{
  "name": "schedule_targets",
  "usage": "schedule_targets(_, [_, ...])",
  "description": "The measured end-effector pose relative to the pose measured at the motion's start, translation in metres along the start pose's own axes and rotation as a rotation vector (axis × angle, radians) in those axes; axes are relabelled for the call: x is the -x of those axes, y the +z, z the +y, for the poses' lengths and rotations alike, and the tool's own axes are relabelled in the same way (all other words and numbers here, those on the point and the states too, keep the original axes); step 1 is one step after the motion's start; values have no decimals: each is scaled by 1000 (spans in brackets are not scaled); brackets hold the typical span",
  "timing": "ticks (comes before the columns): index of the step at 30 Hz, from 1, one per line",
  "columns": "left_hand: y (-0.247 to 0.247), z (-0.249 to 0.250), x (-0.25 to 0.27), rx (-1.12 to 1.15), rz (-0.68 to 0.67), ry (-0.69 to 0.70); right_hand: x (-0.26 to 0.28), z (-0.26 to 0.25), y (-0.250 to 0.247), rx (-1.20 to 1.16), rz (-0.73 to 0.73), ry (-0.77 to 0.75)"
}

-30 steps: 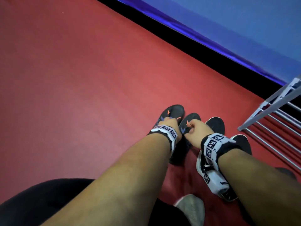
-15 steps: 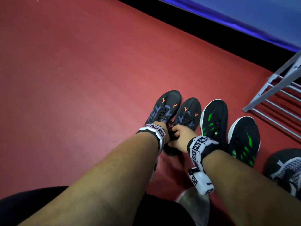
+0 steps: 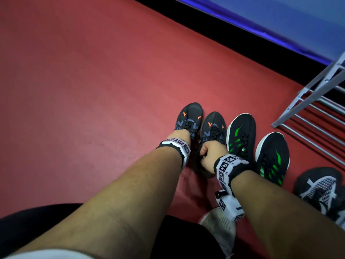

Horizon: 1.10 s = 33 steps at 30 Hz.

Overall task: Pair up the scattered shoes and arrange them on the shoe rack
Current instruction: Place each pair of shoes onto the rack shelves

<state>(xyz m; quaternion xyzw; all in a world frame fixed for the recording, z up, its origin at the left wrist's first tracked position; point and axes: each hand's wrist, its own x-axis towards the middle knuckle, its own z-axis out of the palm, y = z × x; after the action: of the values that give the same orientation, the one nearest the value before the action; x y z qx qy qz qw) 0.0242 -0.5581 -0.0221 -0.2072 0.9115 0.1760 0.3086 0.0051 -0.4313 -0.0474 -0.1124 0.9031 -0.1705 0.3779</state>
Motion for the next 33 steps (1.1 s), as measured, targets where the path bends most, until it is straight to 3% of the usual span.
schedule_targets(4, [-7,12,9,87,172,30,18,-4,-17,-91,230,-17])
schedule_targets(9, [-22,26,27,162,296,127,34,-11,-47,-52,247,-69])
schedule_targets(11, [-27,33,38,181,298,145,48,-10,-55,-16,244,-68])
schedule_targets(17, [-48,58,76,273,288,191,99,-1,-76,-36,418,-99])
schedule_targets(25, [-86,123,138,180,240,418,173,21,-126,-62,594,-169])
schedule_targets(33, [-99,160,198,252,483,600,228,46,-164,-132,713,-205])
